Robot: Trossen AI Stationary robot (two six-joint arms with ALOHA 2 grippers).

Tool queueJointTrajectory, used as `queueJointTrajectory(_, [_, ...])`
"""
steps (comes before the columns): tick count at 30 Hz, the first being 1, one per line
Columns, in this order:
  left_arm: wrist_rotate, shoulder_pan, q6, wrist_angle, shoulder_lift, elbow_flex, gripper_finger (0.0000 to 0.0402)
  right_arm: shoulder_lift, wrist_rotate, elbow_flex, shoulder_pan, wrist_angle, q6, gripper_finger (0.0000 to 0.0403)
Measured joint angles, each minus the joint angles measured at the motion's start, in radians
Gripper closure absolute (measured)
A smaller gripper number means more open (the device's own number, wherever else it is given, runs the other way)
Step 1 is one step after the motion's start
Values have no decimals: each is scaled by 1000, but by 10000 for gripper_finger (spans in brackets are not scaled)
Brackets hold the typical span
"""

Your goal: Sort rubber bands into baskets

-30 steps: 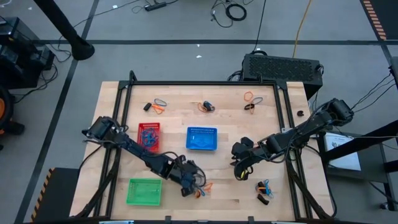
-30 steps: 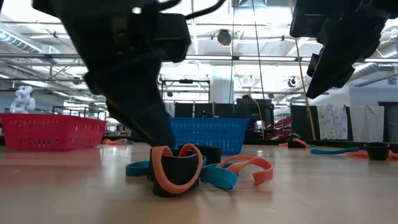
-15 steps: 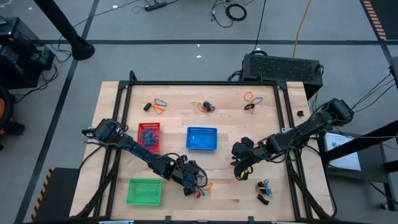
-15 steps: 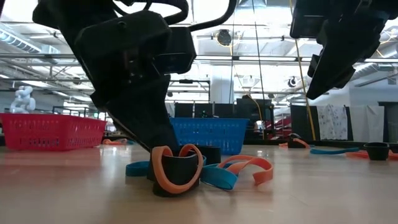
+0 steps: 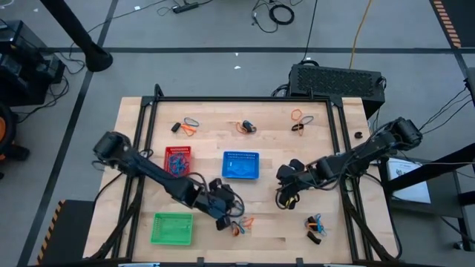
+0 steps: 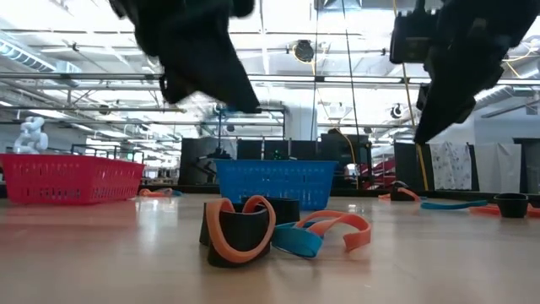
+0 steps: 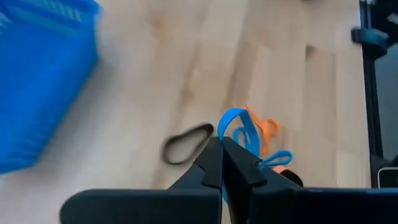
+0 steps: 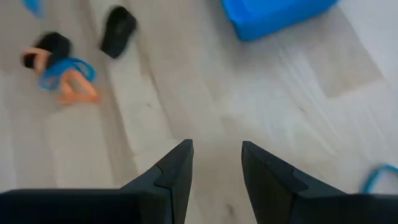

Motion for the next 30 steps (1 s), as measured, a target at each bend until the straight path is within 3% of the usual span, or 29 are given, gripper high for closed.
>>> queueJointTrajectory(4, [-60, 3, 28, -147, -109, 0, 400, 0, 16, 0, -32, -114, 53, 273])
queueJointTrajectory(10, [-113, 30, -57, -456, -278, 0, 400, 0, 15, 0, -97, -249, 149, 273])
queueJointTrajectory(21, [-150, 98, -229, -1071, -577, -36, 400, 0, -2, 0, -130, -246, 343, 273])
queueJointTrajectory(24, [-144, 121, -268, -1097, -679, -117, 400, 0, 20, 0, -130, -246, 344, 273])
queueJointTrajectory(30, [-62, 169, -278, -936, -858, -339, 401, 0, 31, 0, -144, -258, 373, 273])
